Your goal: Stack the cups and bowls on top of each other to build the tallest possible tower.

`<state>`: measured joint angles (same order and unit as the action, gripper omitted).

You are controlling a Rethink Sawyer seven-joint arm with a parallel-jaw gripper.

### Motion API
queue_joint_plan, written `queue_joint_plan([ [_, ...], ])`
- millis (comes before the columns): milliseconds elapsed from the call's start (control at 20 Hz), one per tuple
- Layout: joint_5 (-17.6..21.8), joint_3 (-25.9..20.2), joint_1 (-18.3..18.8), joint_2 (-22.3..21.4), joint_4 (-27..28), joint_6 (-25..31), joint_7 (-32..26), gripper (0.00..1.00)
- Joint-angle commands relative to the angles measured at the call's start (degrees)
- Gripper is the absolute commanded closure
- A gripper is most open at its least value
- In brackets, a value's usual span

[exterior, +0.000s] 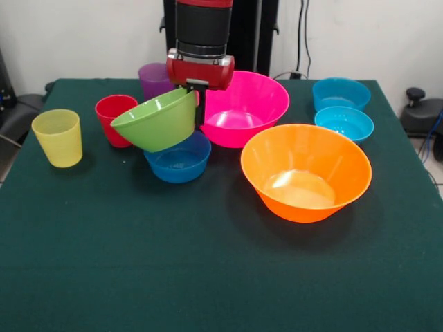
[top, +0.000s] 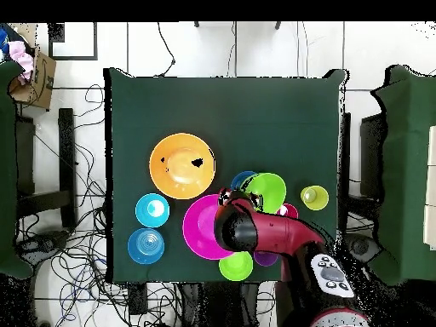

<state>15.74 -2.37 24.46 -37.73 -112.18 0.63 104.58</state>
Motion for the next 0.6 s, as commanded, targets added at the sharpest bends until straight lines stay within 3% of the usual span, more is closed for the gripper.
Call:
queue_joint_plan([
  [50, 2.5, 0.4, -2.5, 3.0, 4.9, -4.6, 5.2, 1.0],
  [600, 1.7, 2.5, -4.1, 7.7, 6.2, -9.4, 5.9, 1.0],
])
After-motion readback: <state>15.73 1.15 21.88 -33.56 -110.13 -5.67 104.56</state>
